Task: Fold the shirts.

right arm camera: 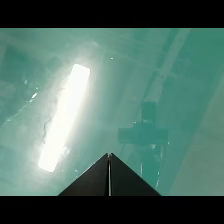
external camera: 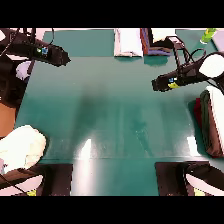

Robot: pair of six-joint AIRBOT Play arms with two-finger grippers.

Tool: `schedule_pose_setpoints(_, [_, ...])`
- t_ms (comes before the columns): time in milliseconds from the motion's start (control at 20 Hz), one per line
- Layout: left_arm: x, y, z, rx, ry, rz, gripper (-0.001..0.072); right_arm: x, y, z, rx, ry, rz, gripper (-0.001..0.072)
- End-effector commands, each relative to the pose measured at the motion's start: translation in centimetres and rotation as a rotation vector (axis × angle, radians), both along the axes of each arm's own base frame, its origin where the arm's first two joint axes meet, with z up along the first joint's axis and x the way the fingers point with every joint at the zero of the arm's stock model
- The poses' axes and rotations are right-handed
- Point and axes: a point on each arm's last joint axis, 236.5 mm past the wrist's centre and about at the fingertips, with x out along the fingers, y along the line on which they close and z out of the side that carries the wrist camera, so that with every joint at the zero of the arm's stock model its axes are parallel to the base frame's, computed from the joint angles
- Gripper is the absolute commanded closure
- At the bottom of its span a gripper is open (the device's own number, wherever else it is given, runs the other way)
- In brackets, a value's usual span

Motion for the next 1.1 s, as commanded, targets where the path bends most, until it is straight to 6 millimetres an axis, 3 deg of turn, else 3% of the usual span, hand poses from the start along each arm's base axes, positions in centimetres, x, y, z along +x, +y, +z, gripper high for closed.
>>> schedule_pose_setpoints(0, [0.8,-0.4,0.9,-0.034,-0.041,0.013,0.0685,0.0,0.0,0.0,0.0,0.002,0.0,0.0682])
schedule_pose_setpoints(100, [0.5,0.8,0.5,0.008,-0.024,0.026,0.0686,0.0,0.0,0.0,-0.002,0.001,0.0,0.0682])
schedule_pose_setpoints(150, [-0.6,2.8,-0.4,0.073,0.025,0.045,0.0686,0.0,0.0,-0.1,-0.002,0.003,0.0,0.0682])
schedule_pose_setpoints(250, [-3.7,8.8,-1.9,0.197,0.162,0.153,0.0686,-0.1,0.0,-0.1,-0.004,0.007,0.001,0.0682])
schedule_pose_setpoints(400, [-8.0,17.0,-1.9,0.241,0.211,0.395,0.0687,-0.1,0.0,-0.1,-0.003,0.007,0.001,0.0682])
schedule_pose_setpoints(550, [-14.8,23.7,-6.3,0.356,0.372,0.586,0.0685,0.1,0.0,0.0,0.0,-0.004,-0.001,0.0682])
schedule_pose_setpoints(650, [-17.8,25.1,-10.5,0.382,0.502,0.627,0.0684,0.2,0.0,0.1,0.002,-0.008,-0.001,0.0682])
schedule_pose_setpoints(700, [-19.1,25.1,-12.9,0.386,0.58,0.62,0.0595,0.2,0.0,0.1,0.002,-0.008,-0.001,0.0682])
schedule_pose_setpoints(750, [-20.0,24.9,-15.1,0.393,0.637,0.607,0.0248,0.2,0.0,0.1,0.001,-0.007,-0.001,0.0682])
schedule_pose_setpoints(800, [-20.6,24.7,-17.2,0.395,0.676,0.602,0.0075,0.2,0.0,0.1,0.001,-0.007,-0.001,0.0682])
schedule_pose_setpoints(950, [-22.3,24.3,-22.5,0.395,0.753,0.603,0.0094,0.2,0.0,-0.1,0.0,-0.005,-0.001,0.0682])
schedule_pose_setpoints(1050, [-23.3,24.1,-24.8,0.393,0.786,0.609,0.0094,0.2,0.0,-0.1,0.0,-0.004,-0.001,0.0682])
